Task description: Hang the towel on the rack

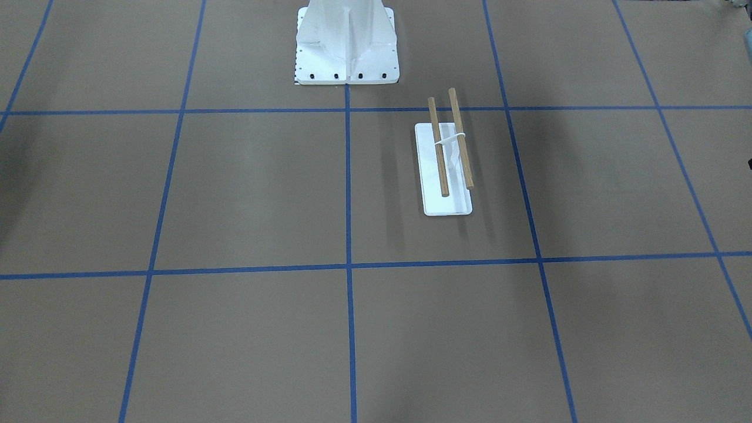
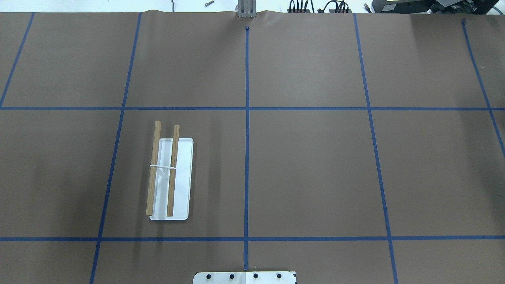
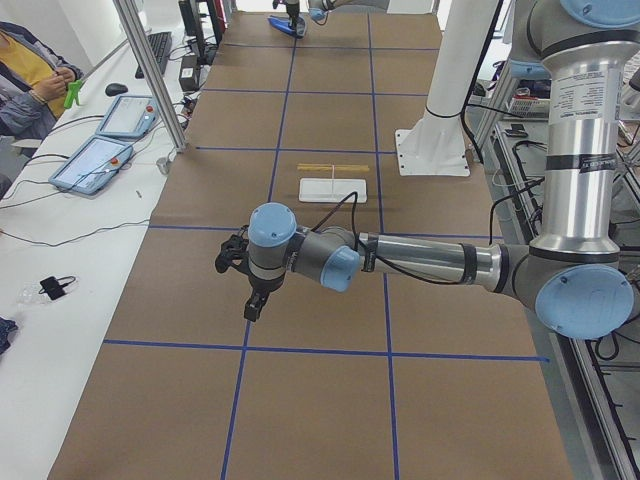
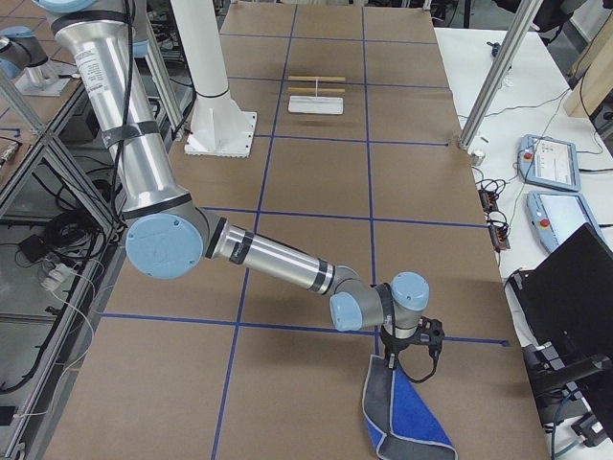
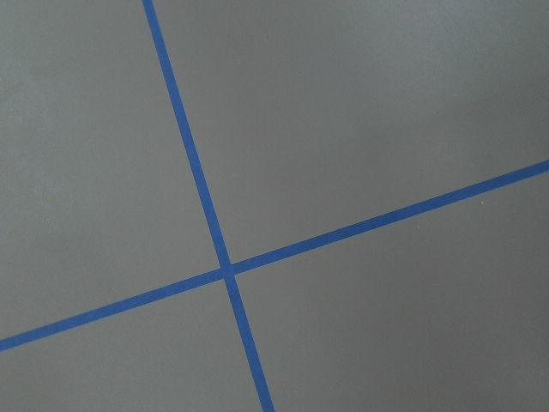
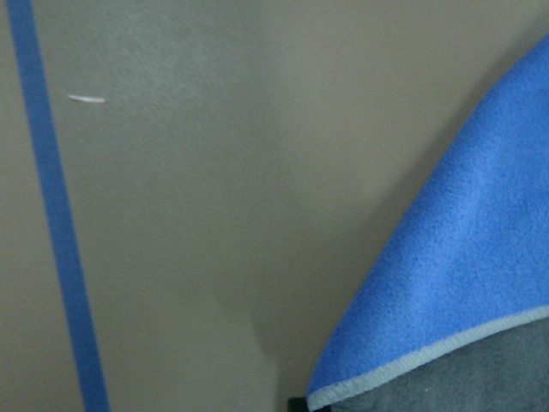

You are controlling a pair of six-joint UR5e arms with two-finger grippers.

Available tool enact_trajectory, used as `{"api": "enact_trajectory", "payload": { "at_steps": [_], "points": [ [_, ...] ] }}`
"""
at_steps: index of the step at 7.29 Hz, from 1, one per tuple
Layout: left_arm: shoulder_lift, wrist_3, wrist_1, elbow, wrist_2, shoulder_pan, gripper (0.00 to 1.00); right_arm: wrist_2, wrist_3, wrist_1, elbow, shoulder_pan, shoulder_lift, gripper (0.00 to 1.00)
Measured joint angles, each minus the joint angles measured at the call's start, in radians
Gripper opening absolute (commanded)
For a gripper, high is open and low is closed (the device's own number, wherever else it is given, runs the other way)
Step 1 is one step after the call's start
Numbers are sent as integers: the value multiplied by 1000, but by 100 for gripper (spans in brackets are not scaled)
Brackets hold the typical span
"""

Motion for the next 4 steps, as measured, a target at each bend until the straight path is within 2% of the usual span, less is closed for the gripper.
{"api": "enact_trajectory", "payload": {
  "at_steps": [1, 2, 4],
  "points": [
    [-5, -9, 0, -2, 0, 0, 98, 10, 12, -118, 97, 1, 16, 0],
    [-14, -45, 0, -7, -1, 0, 98, 15, 29, -283, 224, 1, 37, 0],
    [-86, -232, 0, -14, -31, 2, 98, 33, 149, -598, 497, -22, 88, 0]
  ]
}}
